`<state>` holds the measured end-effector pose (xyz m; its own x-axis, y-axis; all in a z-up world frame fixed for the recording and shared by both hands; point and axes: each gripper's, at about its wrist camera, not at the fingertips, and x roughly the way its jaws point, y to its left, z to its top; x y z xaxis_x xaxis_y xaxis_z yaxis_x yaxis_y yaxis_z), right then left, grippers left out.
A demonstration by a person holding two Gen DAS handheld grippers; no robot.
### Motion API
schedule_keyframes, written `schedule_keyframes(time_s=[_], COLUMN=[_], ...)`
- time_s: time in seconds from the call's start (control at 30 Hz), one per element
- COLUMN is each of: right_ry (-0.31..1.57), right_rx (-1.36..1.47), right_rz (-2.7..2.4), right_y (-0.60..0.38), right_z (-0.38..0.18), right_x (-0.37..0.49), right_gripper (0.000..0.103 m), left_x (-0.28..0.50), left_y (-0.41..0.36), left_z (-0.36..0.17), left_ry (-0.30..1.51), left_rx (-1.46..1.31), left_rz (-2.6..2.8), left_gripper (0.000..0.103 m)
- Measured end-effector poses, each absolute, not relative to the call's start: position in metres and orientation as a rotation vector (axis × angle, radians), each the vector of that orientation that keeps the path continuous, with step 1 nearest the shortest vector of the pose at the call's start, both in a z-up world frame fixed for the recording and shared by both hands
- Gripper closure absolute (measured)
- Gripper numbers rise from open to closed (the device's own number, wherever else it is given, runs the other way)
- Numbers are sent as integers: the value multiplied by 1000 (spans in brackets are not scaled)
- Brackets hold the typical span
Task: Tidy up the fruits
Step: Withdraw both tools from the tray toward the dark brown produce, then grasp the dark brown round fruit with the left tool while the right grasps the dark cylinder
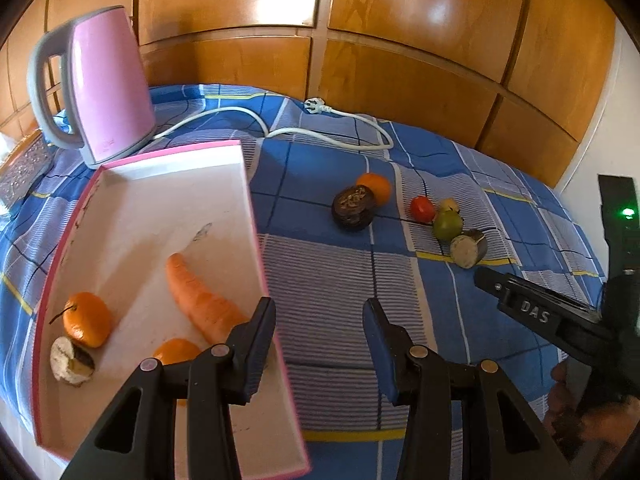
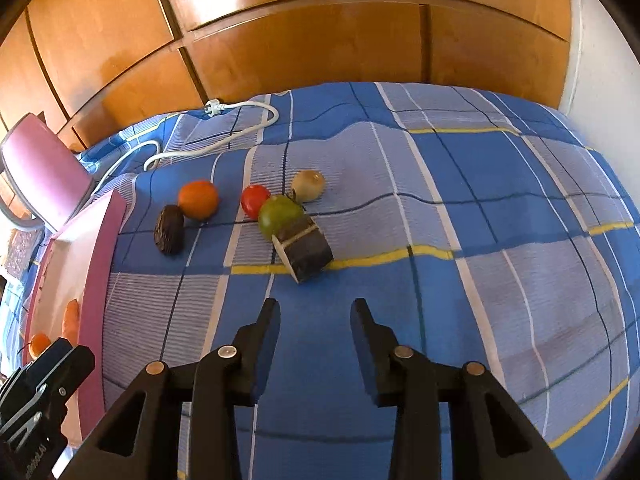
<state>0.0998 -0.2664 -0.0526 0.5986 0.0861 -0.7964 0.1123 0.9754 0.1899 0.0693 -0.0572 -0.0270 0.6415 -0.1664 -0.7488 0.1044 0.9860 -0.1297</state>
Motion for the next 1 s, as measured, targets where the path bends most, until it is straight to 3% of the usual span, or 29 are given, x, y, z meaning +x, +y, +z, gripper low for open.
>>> schedule_keyframes(time_s=[0.4,0.47,1.0], right_ry=[921,913,884], right_rx=[164,148,126], right_rz=[17,25,58], right_y=[-264,-262,-260], right_z=[-59,-60,-68], right_x=[131,133,132], right_gripper=[66,66,73], left_x=[104,110,164], left_y=[-77,-79,-96], left_z=[-32,-34,-46], left_ry=[886,889,928], left_rx=[-99,-102,-105], left_rz=[-191,-194,-181], left_gripper=[57,53,49])
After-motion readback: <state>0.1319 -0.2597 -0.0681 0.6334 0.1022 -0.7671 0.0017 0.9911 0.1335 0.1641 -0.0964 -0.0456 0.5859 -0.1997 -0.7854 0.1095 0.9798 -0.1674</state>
